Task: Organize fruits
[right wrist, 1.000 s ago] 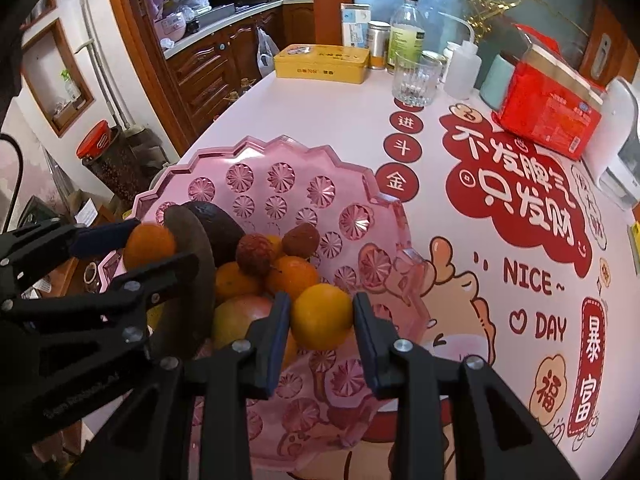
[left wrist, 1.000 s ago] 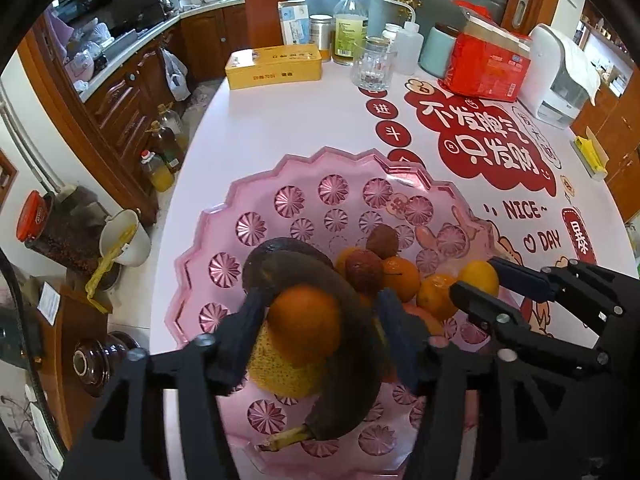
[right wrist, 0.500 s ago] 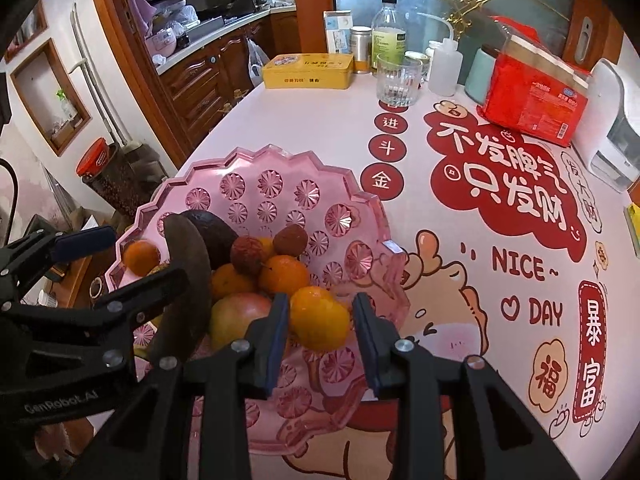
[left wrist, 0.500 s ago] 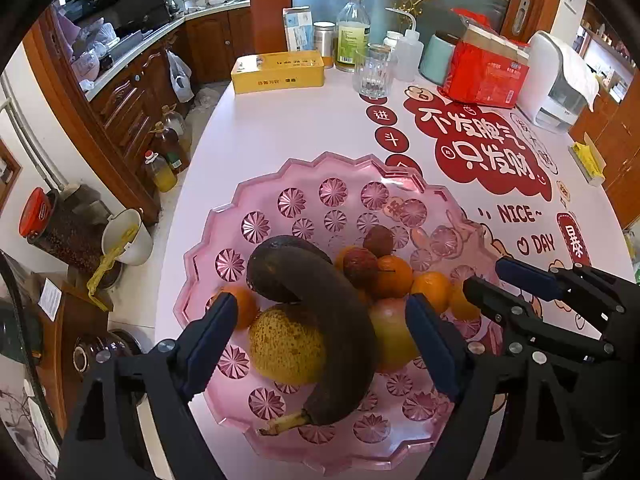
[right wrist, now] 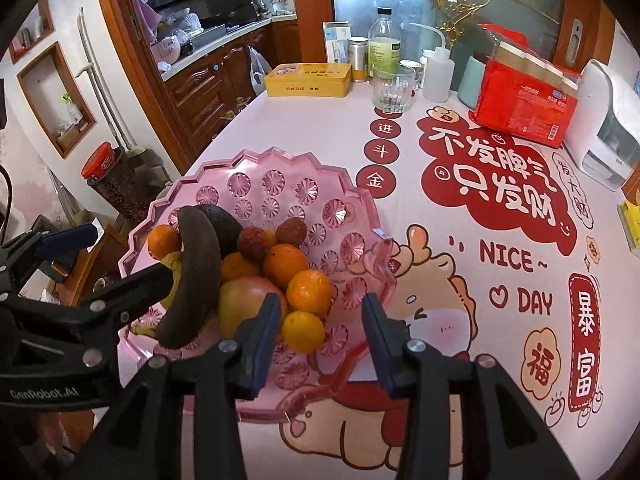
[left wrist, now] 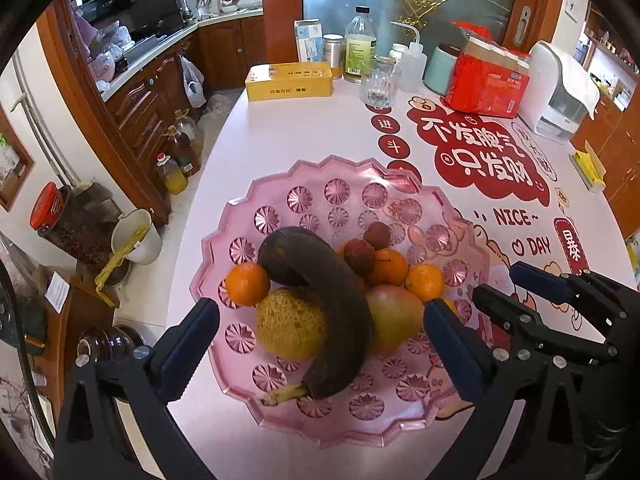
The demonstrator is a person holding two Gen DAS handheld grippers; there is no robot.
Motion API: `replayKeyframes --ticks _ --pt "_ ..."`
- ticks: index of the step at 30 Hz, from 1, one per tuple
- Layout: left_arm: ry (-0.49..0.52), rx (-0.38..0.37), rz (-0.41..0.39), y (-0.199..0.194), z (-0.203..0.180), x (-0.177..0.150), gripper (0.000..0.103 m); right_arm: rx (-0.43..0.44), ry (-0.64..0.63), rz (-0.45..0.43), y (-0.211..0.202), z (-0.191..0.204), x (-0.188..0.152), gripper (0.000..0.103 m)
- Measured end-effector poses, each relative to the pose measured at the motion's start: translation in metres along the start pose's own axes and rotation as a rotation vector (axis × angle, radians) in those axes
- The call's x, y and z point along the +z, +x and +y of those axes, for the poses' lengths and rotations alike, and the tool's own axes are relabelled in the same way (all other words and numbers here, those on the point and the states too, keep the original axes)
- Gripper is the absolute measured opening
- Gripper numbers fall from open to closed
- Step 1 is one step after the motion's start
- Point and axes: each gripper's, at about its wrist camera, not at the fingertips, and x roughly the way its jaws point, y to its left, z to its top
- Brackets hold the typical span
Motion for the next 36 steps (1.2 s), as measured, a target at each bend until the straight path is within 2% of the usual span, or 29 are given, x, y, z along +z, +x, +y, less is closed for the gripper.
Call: replayKeyframes --ticks 10,24,27,30,36 --pt "0.006 -0.031 0.024 -0.005 -0.03 -0.019 0.102 0.009 0.022 0.013 -0.012 -0.022 -0.028 0.046" --pt "0.076 -0.119 0.046 -0.018 -0.114 -0.032 0.102 -0.015 0.08 0.049 -0.052 -0.085 -0.069 0.05" --pt "0.081 -0.117 0.03 -0.029 -0.126 -0.031 0.102 -0.028 0.076 0.029 -0.069 -0.095 -0.072 0.052" --pt "0.087 -0.11 0.003 -0.042 -0.137 -0.028 0.102 -0.048 0.079 0.01 -0.085 -0.106 -0.074 0.058" --pt "0.078 -0.087 -0.053 -0.072 -0.151 -0.021 0.102 -0.061 0.132 -0.037 -0.116 -0.127 -0.07 0.059"
